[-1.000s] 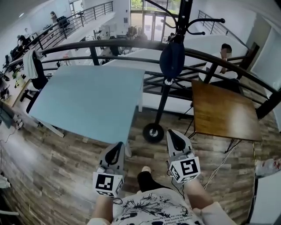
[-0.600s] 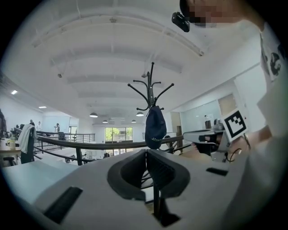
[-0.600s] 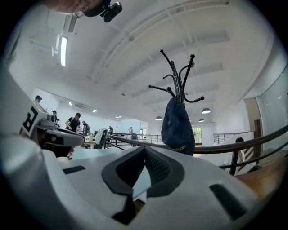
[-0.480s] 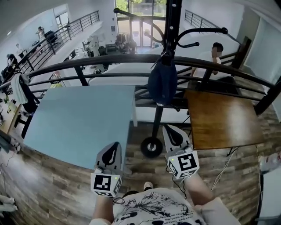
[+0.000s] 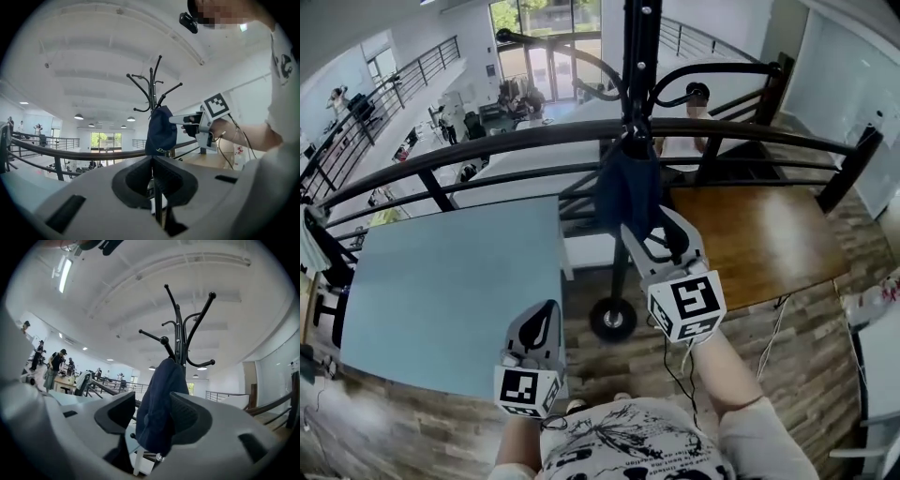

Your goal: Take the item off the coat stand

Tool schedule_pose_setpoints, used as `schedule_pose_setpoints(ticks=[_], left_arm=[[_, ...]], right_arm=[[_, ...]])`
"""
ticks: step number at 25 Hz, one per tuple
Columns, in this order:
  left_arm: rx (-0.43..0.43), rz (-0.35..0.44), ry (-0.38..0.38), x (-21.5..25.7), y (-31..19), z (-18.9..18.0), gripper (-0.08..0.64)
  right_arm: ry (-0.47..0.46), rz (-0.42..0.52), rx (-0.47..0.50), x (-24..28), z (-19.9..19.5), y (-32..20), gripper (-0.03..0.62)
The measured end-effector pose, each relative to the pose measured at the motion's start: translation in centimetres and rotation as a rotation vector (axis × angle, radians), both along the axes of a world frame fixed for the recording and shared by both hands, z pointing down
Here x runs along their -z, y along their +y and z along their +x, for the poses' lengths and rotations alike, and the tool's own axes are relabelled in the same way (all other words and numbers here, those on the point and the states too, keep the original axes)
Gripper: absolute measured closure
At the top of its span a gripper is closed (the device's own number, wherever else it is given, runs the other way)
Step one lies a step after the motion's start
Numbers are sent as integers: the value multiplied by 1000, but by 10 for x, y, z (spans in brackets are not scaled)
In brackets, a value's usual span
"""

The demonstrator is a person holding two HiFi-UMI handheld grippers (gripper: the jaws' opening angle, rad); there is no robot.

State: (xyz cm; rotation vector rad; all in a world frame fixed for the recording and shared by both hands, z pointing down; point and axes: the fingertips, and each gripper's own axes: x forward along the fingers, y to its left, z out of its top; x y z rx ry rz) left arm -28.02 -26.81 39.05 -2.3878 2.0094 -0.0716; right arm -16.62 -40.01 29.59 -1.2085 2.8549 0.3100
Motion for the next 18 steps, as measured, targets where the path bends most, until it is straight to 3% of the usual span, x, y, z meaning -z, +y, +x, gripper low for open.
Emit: schedule_pose_setpoints(ticks=[5, 9, 15, 18], left_arm=[[-73, 6, -12, 12, -12, -33, 555], [-128, 8, -9, 6, -13, -53, 555], [-160, -9, 10, -1, -13, -73, 555], [-179, -3, 11, -2, -15, -75, 555]], right_arm=[[-20, -68, -76, 7, -35, -33, 379], [-28, -89, -148, 6, -48, -47, 408], [-54, -84, -260, 7, -41, -51, 562], [-54, -78, -291, 12, -34, -47, 589]])
